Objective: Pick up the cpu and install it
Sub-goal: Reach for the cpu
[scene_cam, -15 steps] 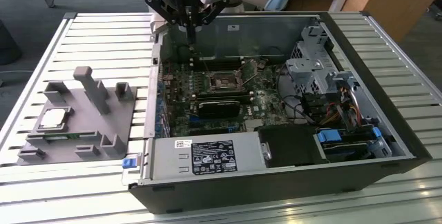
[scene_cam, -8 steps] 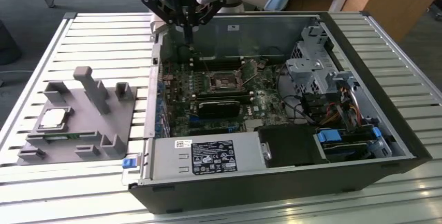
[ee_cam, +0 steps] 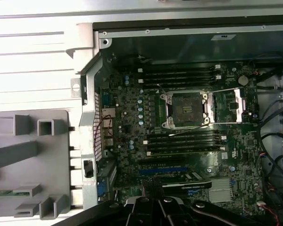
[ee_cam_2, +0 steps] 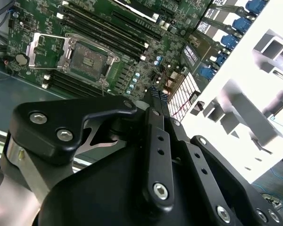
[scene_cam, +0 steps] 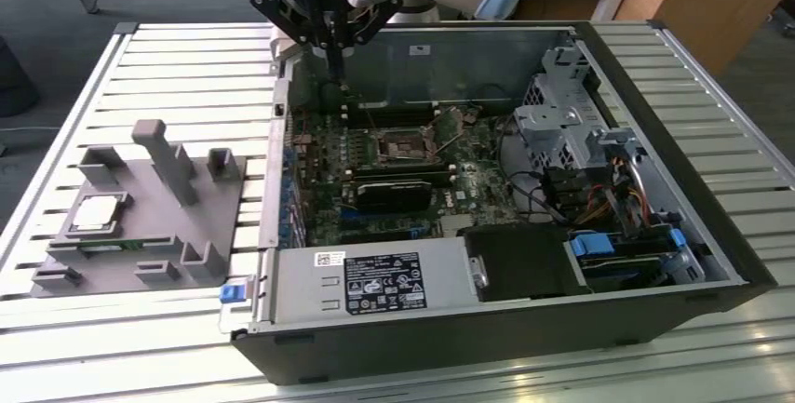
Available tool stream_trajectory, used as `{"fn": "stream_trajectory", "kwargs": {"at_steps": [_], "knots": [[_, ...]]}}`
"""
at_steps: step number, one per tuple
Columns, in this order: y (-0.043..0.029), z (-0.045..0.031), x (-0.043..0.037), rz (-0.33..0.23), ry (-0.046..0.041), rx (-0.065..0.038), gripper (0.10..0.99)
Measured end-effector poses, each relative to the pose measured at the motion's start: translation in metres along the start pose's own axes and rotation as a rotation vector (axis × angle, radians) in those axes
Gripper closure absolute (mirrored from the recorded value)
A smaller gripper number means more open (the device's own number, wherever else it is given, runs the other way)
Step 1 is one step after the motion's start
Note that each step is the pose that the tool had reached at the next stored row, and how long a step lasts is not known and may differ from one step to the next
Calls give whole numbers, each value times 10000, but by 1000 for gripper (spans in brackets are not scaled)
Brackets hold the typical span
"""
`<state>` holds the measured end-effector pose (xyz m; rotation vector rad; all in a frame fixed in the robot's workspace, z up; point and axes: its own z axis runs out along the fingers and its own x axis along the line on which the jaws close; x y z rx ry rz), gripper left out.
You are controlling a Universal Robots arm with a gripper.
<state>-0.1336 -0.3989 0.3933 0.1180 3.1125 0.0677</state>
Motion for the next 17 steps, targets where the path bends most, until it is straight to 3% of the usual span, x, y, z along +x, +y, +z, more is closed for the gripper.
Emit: {"fn": "stream_trajectory", "kwargs": {"at_steps": [17], "knots": [[-5,-2,64,-1,0,1,980]]}}
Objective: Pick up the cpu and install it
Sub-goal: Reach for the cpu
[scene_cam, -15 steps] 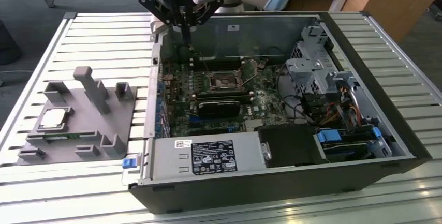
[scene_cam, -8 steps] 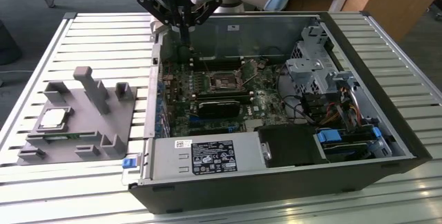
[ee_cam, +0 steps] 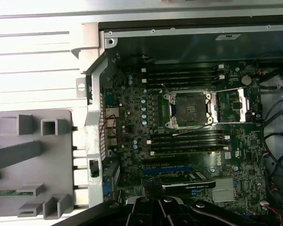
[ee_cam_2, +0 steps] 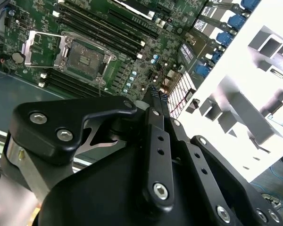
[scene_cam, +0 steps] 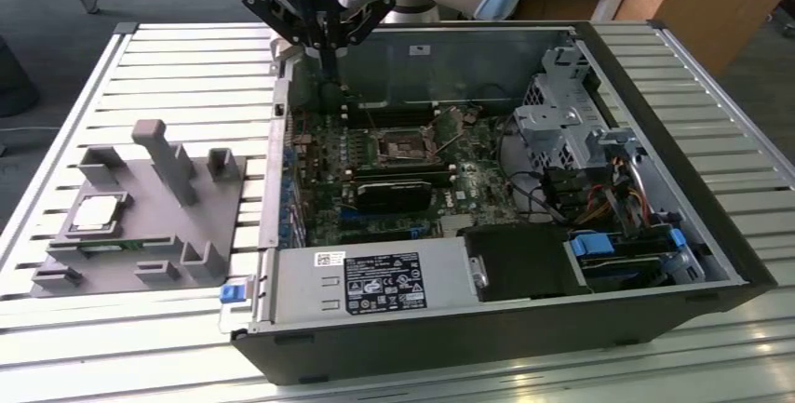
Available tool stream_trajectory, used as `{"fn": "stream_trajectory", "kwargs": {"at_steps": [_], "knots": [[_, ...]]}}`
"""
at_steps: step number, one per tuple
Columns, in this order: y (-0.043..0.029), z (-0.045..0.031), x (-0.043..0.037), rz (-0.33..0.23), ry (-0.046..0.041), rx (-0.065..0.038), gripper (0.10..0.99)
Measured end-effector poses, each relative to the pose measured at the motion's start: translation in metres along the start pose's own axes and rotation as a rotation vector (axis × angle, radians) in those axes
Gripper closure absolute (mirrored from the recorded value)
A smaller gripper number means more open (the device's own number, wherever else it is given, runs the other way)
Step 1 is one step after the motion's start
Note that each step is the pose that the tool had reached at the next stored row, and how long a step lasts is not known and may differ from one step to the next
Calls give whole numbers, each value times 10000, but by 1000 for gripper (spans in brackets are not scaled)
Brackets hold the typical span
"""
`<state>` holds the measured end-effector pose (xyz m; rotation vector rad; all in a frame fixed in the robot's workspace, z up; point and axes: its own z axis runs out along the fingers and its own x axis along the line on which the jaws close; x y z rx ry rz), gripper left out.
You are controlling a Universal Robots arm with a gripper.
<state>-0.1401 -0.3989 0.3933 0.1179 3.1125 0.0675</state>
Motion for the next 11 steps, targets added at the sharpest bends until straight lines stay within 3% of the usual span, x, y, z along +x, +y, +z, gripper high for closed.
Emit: {"fn": "stream_trajectory", "kwargs": {"at_steps": [11], "knots": [[-2,-1,29,0,0,-1,980]]}}
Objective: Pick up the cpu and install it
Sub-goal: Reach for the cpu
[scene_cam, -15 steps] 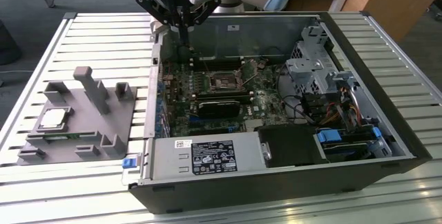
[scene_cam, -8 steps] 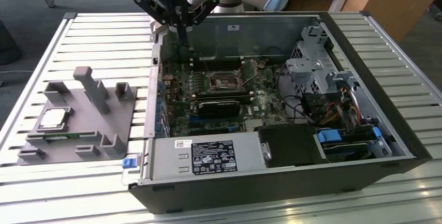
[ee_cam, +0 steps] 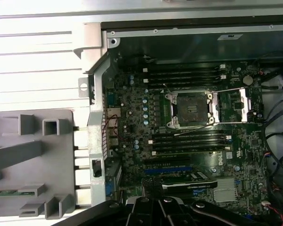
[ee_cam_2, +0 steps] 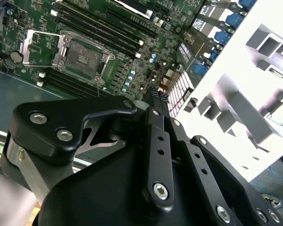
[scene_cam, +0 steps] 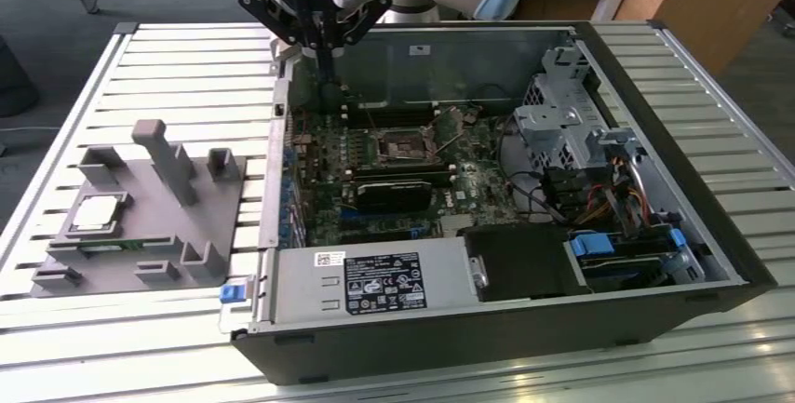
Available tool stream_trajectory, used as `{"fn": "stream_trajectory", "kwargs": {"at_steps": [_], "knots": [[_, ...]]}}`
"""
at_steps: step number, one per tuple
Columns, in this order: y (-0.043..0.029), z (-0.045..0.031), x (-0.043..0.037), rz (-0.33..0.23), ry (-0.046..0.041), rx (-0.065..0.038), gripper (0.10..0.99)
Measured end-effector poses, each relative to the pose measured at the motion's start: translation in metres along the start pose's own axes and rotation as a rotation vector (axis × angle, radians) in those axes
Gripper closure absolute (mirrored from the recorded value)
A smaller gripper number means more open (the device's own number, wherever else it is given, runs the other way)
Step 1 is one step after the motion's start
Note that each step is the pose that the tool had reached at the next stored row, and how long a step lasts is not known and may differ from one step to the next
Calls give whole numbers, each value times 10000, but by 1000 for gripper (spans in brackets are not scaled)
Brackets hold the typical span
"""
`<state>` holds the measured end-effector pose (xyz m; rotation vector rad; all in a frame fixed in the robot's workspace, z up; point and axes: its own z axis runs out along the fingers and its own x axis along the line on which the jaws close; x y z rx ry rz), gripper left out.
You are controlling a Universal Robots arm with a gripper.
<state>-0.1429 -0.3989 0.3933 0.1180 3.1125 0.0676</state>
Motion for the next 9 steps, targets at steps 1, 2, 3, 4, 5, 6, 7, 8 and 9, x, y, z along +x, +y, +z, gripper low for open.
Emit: {"fn": "stream_trajectory", "kwargs": {"at_steps": [1,2,3,4,5,6,7,8,9], "knots": [[0,0,2,-1,0,0,980],[0,0,5,0,0,1,980],[-1,0,8,0,0,0,980],[-1,0,11,0,0,0,980],[-1,-1,14,0,1,1,980],[-1,-1,16,0,0,0,980],[-1,0,19,0,0,0,980],[-2,0,22,0,0,0,980],[-2,-1,26,0,0,0,980]]}}
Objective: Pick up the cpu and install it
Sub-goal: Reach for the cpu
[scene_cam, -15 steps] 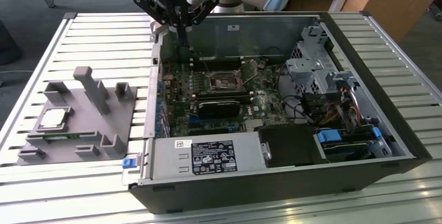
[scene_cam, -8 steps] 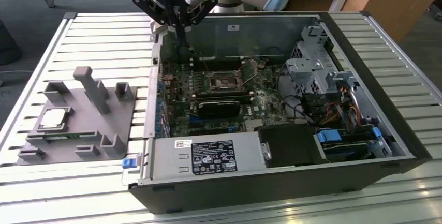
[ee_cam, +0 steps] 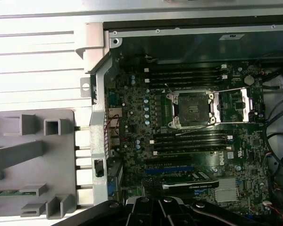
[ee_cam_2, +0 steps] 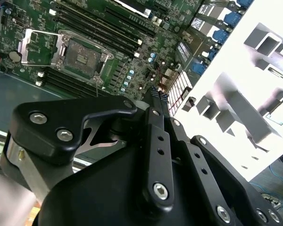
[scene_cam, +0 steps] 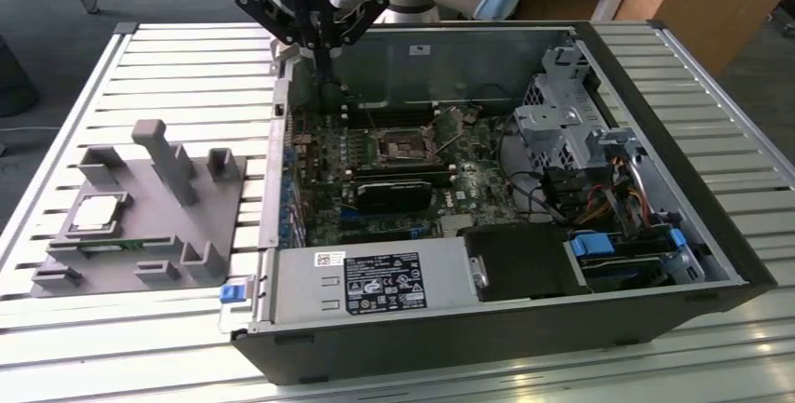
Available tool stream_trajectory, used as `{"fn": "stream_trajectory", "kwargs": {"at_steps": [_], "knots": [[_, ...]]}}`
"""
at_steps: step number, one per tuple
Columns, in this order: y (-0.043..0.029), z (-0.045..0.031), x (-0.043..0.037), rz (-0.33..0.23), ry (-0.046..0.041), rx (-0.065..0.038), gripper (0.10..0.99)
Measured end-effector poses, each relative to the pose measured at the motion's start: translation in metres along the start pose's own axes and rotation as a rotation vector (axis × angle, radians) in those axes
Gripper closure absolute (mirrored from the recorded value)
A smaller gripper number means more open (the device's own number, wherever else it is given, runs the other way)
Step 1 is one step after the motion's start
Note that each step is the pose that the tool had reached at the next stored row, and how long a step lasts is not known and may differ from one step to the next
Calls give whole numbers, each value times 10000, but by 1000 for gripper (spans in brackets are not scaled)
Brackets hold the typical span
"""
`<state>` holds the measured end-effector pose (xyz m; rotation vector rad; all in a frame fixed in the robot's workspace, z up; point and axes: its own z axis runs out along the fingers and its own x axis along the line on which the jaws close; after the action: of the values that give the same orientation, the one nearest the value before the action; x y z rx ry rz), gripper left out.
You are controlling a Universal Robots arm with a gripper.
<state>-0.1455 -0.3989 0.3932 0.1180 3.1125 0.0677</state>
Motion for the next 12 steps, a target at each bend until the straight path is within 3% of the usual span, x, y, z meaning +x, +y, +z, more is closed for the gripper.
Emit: {"fn": "stream_trajectory", "kwargs": {"at_steps": [12], "knots": [[-4,-1,61,0,0,0,980]]}}
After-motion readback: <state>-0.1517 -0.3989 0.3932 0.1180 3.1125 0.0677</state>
